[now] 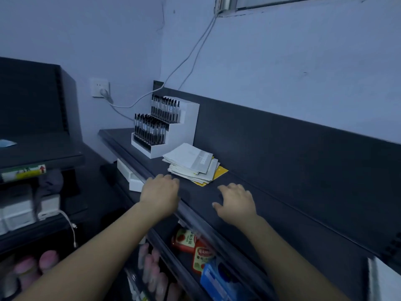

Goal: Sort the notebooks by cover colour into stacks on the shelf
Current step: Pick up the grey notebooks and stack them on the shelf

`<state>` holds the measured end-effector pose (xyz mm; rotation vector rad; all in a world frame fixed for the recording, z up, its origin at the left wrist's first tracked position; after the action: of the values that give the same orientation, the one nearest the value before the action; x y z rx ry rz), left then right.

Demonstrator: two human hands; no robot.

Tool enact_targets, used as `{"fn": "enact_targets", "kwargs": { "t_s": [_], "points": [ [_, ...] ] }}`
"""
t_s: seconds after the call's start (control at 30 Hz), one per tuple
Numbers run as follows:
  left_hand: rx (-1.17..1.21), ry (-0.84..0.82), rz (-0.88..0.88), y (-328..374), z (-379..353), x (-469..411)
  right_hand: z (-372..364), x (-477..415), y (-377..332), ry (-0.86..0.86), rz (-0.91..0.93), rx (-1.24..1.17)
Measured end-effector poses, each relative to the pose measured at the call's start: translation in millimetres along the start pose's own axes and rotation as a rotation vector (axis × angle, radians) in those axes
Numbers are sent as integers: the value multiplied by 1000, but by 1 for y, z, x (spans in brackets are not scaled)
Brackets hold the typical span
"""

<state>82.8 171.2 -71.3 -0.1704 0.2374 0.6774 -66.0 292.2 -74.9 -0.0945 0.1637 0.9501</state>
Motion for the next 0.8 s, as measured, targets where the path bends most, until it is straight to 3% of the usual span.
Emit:
{"fn": "enact_targets", "kwargs": {
  "t_s": [0.43, 0.8],
  "points": [
    [37, 26, 50, -55, -42, -132, -27, -140, -17, -45, -16, -90],
    [230, -109, 84, -72, -77, -206, -44, -185, -20, -169, -68, -259]
  ]
}}
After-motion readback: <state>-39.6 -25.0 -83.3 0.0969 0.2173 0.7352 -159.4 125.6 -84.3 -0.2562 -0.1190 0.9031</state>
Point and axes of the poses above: each hand's wrist, its own x-axis away from the middle knuckle, its own z-axis out of the back of the hand, y = z × x, the point moved 1 cm from there along -x, towards the middle knuckle, and after that the axes turned 3 degrees about -z, right-handed, at the moved point
